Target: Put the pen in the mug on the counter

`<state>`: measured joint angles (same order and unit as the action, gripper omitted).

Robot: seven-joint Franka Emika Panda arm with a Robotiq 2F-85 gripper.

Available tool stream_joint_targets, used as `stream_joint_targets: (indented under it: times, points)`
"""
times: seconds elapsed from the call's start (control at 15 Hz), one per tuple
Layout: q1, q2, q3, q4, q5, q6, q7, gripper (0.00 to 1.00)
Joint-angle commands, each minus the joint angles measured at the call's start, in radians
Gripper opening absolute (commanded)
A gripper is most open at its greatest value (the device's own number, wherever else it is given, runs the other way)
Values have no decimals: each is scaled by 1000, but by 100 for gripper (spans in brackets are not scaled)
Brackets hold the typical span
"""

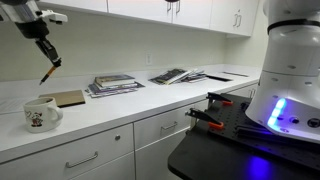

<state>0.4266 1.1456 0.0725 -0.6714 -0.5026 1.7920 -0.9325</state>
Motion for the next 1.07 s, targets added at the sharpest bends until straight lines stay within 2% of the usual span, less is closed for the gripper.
stream_joint_targets:
  times: [0.0, 0.2, 0.47, 0.53, 0.73, 1.0]
  points:
    - [-77, -51, 46, -92, 97, 2, 59, 4]
    - [-157, -66, 67, -166, 178, 63, 110, 4]
    - [-231, -118, 63, -322, 202, 200, 169, 4]
    - [-249, -140, 72, -375, 206, 230, 151, 4]
    - [-282, -190, 86, -516, 215, 305, 150, 4]
    - [-300, -268, 72, -720, 200, 393, 207, 4]
